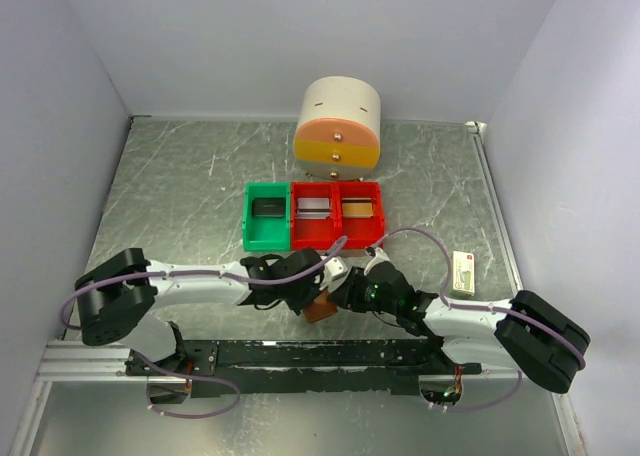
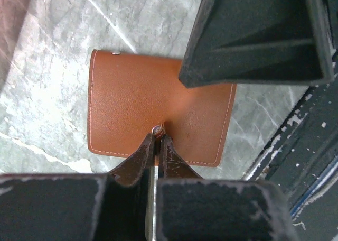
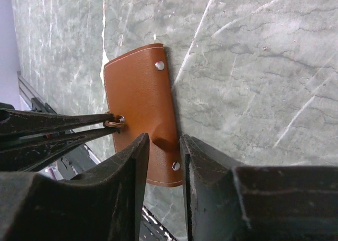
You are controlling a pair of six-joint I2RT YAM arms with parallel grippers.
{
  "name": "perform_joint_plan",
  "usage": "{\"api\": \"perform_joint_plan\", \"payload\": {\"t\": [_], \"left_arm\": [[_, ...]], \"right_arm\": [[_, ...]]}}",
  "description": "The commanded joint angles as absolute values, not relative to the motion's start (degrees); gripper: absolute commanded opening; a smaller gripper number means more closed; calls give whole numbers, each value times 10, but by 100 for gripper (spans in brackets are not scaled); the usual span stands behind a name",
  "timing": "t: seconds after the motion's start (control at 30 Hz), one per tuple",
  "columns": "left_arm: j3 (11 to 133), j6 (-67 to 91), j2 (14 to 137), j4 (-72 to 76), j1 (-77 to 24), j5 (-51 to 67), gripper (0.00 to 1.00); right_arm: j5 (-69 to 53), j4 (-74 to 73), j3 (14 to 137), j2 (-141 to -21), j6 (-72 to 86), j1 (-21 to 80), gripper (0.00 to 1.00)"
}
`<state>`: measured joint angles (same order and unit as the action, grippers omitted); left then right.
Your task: Take the credit cards out of the card holder
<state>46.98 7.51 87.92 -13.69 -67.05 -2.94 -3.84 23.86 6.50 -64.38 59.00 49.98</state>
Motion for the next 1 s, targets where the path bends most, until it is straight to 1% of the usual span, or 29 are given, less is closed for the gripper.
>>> {"api": "perform_joint_plan", "payload": {"t": [0.0,0.1,0.13,0.2,0.23,0.33,0.37,0.4,0.47,0.53,0.67,0.83,0.97], "left_arm": [[439,107,839,-61,-664,14,7],[437,115,837,-66,-664,11,11],[435,118,835,-67,-664,9,15],[431,122,833,-66,-664,5,24],[428,125,831,-66,-664,4,32],[433,141,837,-77,-663,-12,50],[442,151,843,-97,-663,-26,53],[453,163,853,-117,-663,-39,55],[481,205,873,-154,-663,-73,56],[498,251,882,-188,-663,-99,61],[535,402,882,-280,-663,-169,65],[591,518,918,-374,-670,-174,64],[624,571,945,-396,-681,-168,66]], "right_arm": [[-46,172,55,-649,573,500,32],[-44,163,55,-641,573,500,33],[-44,160,56,-637,573,500,34],[-45,153,61,-630,567,500,36],[-44,148,65,-625,562,500,37],[-37,126,80,-616,551,500,39],[-34,118,85,-617,549,500,39],[-32,114,88,-618,548,500,39],[-33,118,88,-623,551,500,39],[-36,135,81,-627,561,500,39],[-34,157,65,-631,584,501,39],[-28,180,51,-629,602,501,39],[-24,185,51,-631,606,501,39]]}}
